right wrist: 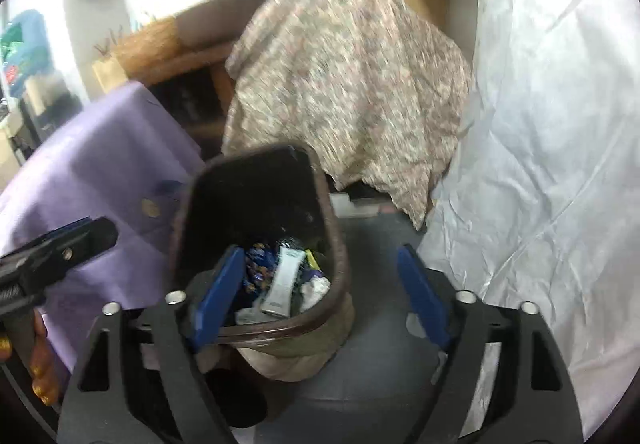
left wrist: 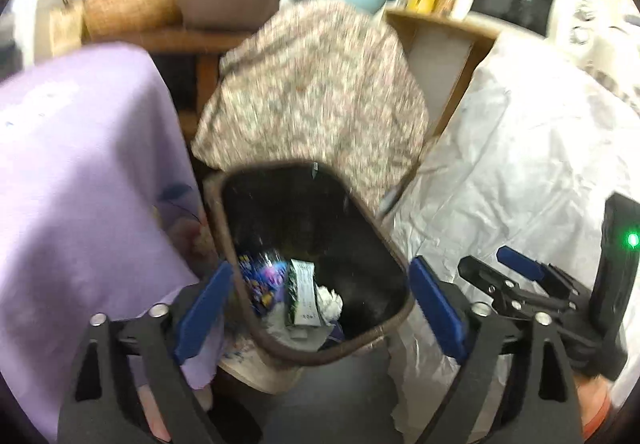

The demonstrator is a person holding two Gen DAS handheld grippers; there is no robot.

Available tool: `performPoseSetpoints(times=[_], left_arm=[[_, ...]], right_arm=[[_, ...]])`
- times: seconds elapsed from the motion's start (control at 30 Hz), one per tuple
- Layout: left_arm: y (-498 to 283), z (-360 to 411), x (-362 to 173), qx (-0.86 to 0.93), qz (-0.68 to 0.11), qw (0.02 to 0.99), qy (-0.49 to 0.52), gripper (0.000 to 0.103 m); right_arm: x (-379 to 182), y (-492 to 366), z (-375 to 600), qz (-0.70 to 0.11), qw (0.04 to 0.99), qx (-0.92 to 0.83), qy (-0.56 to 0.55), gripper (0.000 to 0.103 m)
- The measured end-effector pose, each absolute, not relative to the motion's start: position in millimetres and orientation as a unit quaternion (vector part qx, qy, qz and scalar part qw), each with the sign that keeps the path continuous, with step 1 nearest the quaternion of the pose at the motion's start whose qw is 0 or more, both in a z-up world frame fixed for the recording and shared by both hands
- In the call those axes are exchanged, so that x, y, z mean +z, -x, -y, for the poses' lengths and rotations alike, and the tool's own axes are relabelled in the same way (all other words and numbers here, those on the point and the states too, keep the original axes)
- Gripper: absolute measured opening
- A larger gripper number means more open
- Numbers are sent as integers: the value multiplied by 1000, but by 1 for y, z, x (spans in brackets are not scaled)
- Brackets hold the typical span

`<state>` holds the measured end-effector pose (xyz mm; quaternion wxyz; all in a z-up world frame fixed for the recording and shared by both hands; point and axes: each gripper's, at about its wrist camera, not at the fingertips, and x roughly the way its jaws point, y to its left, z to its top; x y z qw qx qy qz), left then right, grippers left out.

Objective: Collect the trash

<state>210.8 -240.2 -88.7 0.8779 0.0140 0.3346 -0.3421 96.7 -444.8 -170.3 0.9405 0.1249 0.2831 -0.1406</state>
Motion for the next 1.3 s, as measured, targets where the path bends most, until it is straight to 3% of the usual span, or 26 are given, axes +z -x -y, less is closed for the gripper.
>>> performPoseSetpoints(times=[0.07, 0.17, 0.63, 1.3], left_arm=[[-187, 221, -75, -333, -297, 895, -16, 98], [-150, 189, -53, -319, -247, 915, -14, 98], [-37, 99, -22, -238, -156, 959, 15, 98], [-13, 86, -22, -222, -126, 967, 7, 98]], right_arm=[[-155, -81, 429, -263, 949, -134, -110, 85], [-131, -51, 403, -221, 962, -124, -102, 97], [-98, 59, 304, -129, 989, -53, -42, 97], [-92, 84, 293, -106, 993, -37, -29, 97]])
